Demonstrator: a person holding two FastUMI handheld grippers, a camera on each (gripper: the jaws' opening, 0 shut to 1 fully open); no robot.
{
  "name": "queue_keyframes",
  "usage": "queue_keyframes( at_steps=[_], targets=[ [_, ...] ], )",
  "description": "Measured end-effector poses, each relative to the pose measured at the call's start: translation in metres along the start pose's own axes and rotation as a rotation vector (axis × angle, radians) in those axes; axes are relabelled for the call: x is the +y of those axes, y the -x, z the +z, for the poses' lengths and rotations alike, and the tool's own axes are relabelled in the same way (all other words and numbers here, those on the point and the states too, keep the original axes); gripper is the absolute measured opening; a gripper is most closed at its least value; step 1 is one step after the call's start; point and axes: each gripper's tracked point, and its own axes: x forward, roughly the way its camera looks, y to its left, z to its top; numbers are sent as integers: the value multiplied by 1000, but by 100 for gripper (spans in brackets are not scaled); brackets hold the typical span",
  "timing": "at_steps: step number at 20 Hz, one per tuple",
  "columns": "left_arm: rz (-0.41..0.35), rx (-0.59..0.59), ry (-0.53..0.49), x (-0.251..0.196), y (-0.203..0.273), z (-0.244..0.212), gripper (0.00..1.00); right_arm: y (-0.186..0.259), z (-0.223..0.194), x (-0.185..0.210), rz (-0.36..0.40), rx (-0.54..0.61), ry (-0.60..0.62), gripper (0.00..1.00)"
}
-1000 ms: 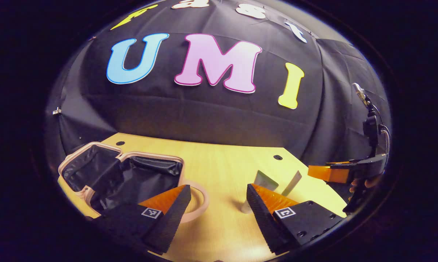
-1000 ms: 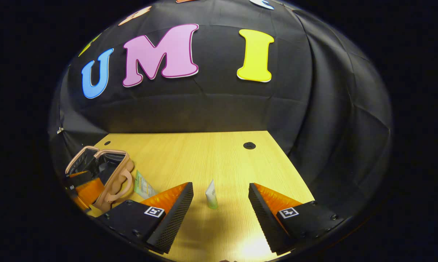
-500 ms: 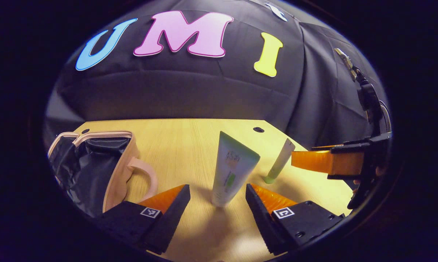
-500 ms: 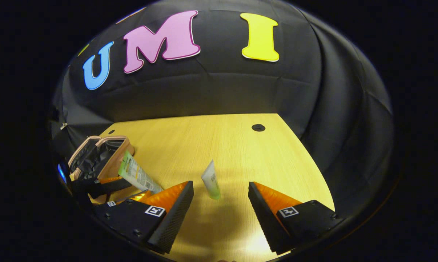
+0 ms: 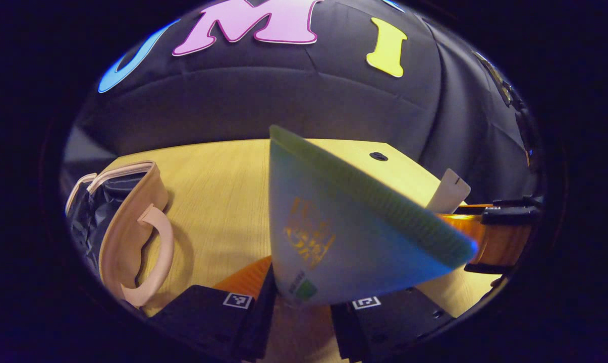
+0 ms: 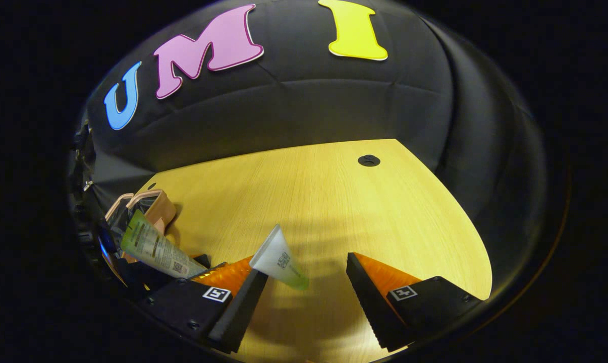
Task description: First open the suitcase, pack the skin care products into it, and then close the suitcase.
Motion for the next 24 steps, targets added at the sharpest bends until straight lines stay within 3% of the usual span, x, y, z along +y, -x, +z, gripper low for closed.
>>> queue_keyframes(
  at_steps=[5, 7, 8, 9, 13, 14, 15, 16, 17, 24],
  targets=[
    [32, -6, -14, 9, -3, 1, 53, -23, -12, 2, -5, 18, 58, 98],
    [38, -9, -8, 12, -2, 0, 53, -31, -14, 7, 1, 13, 102, 80],
    [42, -9, -8, 13, -1, 0, 53, -33, -14, 8, 1, 5, 119, 60],
    [46, -8, -9, 15, -1, -2, 53, -36, -12, 10, -1, 0, 124, 67],
    [53, -14, -17, 18, -1, -1, 50, -36, -14, 23, 37, 4, 120, 24],
    [54, -17, -28, 17, -1, 0, 53, -35, -14, 25, 43, 5, 125, 22],
    [51, -19, -27, 18, -2, -1, 50, -32, -14, 29, 57, 8, 131, 25],
    [45, -31, -18, 18, -1, 2, 49, -27, -14, 31, 65, 10, 139, 19],
    [31, -47, -2, 17, -1, 4, 49, -21, -11, 32, 65, 6, 145, 25],
    [22, -154, 51, 44, 61, 46, 48, 50, 19, 65, 89, -37, 213, 24]
  ],
)
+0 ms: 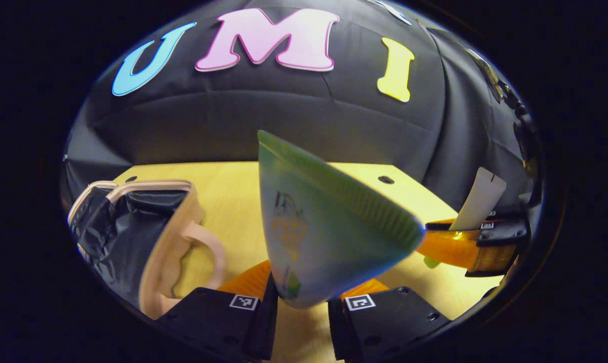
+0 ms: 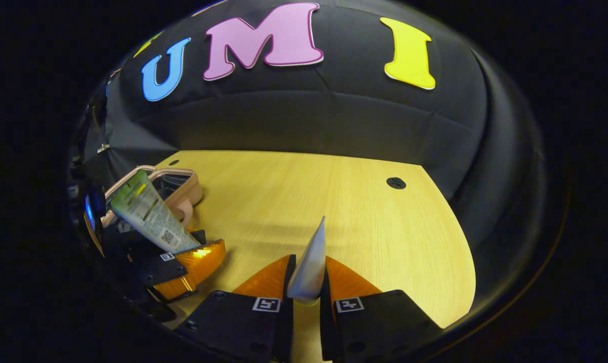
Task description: First open the suitcase, pack the skin care products into it, and then close the suitcase.
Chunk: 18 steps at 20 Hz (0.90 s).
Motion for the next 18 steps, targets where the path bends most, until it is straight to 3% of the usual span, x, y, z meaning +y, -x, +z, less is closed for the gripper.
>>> queue_keyframes(
  at_steps=[6, 11, 18],
  targets=[
    [127, 7, 93, 109, 86, 52, 51, 40, 48, 91, 141, -49, 31, 24],
    [230, 229, 61, 213, 99, 18, 48, 58, 70, 157, 231, -62, 14, 24],
    [154, 490, 61, 272, 74, -30, 48, 80, 67, 190, 245, -61, 26, 24]
  ],
)
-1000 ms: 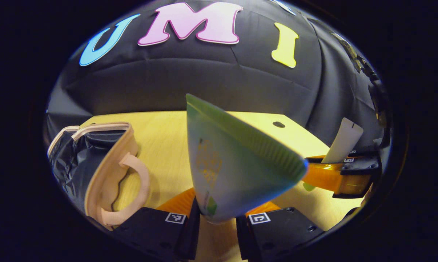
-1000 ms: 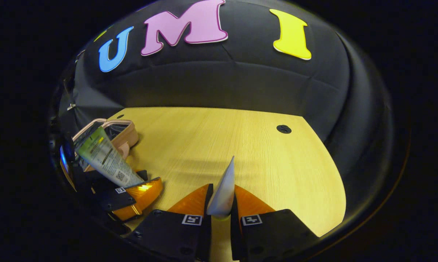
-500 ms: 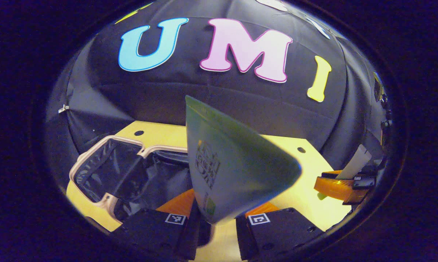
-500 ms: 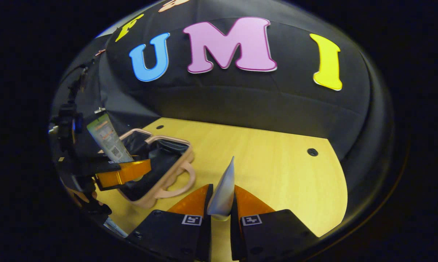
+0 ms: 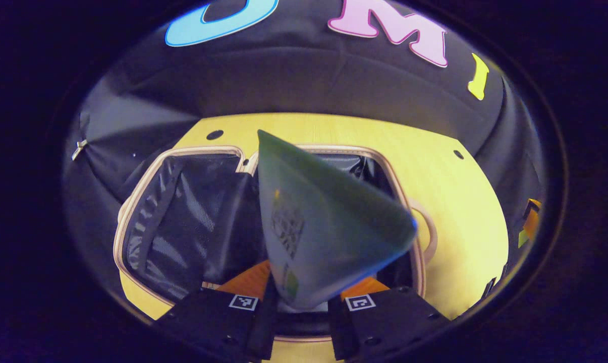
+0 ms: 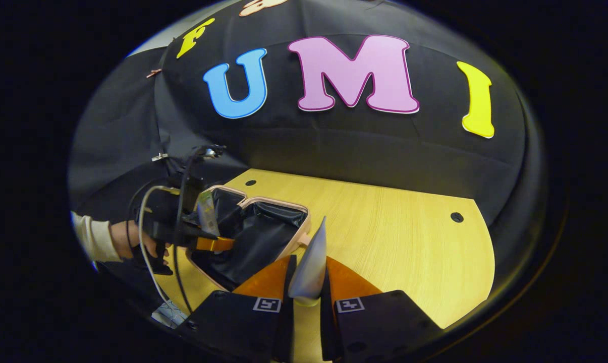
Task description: First open the suitcase, pack the skin care products into it, and then close the suitcase.
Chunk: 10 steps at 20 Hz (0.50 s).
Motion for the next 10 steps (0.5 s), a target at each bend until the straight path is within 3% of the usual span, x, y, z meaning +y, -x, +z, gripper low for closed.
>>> queue_keyframes(
  at_steps=[4, 7, 10],
  targets=[
    [-10, 139, -59, 12, -22, -14, 51, 4, 0, 10, -2, 6, -12, 24],
    [56, 221, -85, 29, -35, -19, 49, 2, 2, 15, 4, 26, -35, 24],
    [67, 219, -46, 28, -36, -15, 58, -2, 13, 22, 23, 33, -41, 24]
  ],
)
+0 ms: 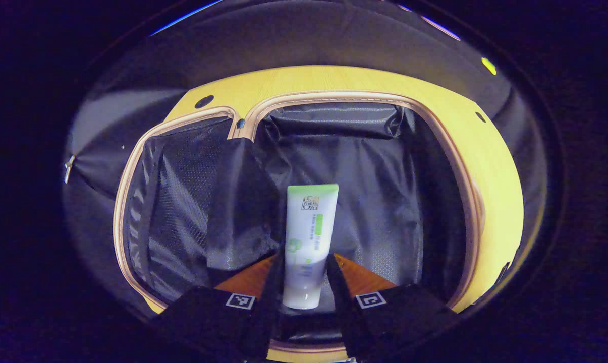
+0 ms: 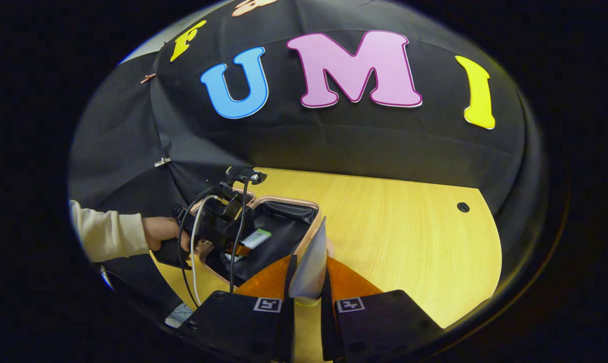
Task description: First open the suitcase, pack the skin care products into it, and then close the suitcase.
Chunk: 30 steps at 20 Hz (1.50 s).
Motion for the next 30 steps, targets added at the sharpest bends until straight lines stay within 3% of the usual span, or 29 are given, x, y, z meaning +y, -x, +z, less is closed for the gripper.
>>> queue_keyframes(
  at_steps=[1, 3, 4, 6, 10, 14, 15, 19, 21, 23, 27, 30],
  targets=[
    [-14, -17, 20, -3, 2, 2, 60, -4, 2, 3, 9, 10, 5, 24],
    [-41, -85, 62, -9, 15, 6, 76, -12, 3, 10, 29, 39, -18, 24],
    [-32, -143, 77, -6, 28, 11, 89, -19, 5, 14, 36, 51, -26, 24],
    [11, -295, 91, 13, 63, 22, 96, -38, 3, 19, 35, 87, -3, 24],
    [116, -525, 109, 57, 153, 12, 97, -82, -19, 53, 67, 170, 26, 24],
    [209, -617, 181, 99, 204, -34, 97, -133, -64, 95, 75, 326, -23, 24],
    [198, -641, 209, 101, 217, -48, 97, -147, -79, 104, 72, 377, -29, 24],
    [157, -673, 291, 106, 243, -108, 97, -186, -126, 112, -25, 548, -16, 25],
    [197, -672, 324, 115, 250, -134, 97, -201, -133, 114, -66, 568, -16, 25],
    [183, -650, 361, 118, 254, -159, 97, -207, -139, 112, -127, 602, -42, 25],
    [217, -638, 430, 140, 261, -188, 97, -210, -149, 110, -195, 619, -90, 31],
    [246, -673, 470, 163, 268, -191, 97, -204, -139, 117, -173, 576, -57, 82]
  ],
)
